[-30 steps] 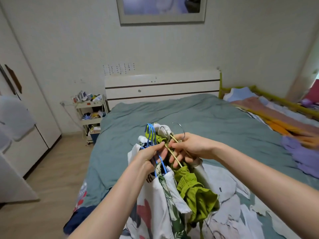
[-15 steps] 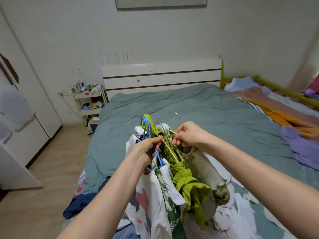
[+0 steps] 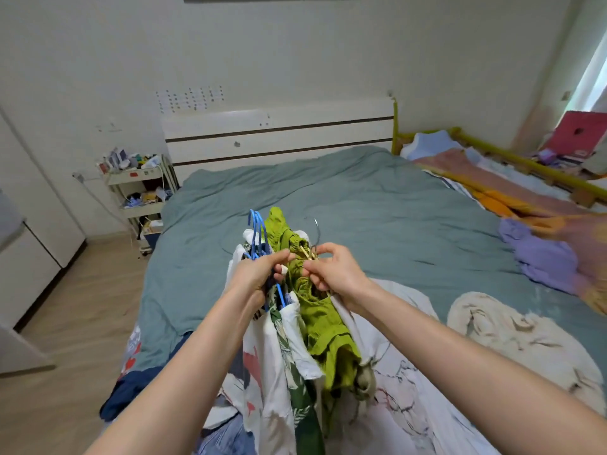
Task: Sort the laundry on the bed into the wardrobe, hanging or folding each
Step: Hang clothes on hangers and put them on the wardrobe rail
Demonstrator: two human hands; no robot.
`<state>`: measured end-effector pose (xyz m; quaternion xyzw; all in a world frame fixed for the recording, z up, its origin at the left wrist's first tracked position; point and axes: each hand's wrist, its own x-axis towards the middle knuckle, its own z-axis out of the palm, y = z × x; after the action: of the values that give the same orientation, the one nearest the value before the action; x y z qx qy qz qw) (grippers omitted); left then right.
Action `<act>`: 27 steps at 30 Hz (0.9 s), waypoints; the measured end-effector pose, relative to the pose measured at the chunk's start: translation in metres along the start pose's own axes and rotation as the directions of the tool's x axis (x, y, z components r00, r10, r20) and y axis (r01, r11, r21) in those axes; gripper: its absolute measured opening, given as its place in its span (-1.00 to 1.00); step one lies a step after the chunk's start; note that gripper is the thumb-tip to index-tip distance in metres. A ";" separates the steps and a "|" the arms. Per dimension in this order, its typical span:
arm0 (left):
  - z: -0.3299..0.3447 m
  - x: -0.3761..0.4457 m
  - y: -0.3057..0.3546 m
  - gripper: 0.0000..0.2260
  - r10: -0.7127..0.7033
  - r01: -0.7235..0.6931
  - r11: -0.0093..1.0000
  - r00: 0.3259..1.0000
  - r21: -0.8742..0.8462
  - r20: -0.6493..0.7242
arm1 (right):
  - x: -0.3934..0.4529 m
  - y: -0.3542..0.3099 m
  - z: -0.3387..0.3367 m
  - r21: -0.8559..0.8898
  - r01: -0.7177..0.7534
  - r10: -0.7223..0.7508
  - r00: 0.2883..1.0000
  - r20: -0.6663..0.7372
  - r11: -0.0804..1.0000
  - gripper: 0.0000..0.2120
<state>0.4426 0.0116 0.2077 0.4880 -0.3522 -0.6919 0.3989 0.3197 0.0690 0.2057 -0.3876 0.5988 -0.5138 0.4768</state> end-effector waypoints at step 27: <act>-0.349 -0.231 0.133 -0.65 0.606 -0.497 0.757 0.289 0.424 -0.742 | -0.054 -0.120 0.340 0.173 0.434 -0.457 0.725 0.515 0.884 -0.81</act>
<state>0.8511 0.1266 0.3197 0.6287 -0.2944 -0.1595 0.7018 0.6589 0.0161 0.3270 -0.6389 0.3179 -0.4939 0.4967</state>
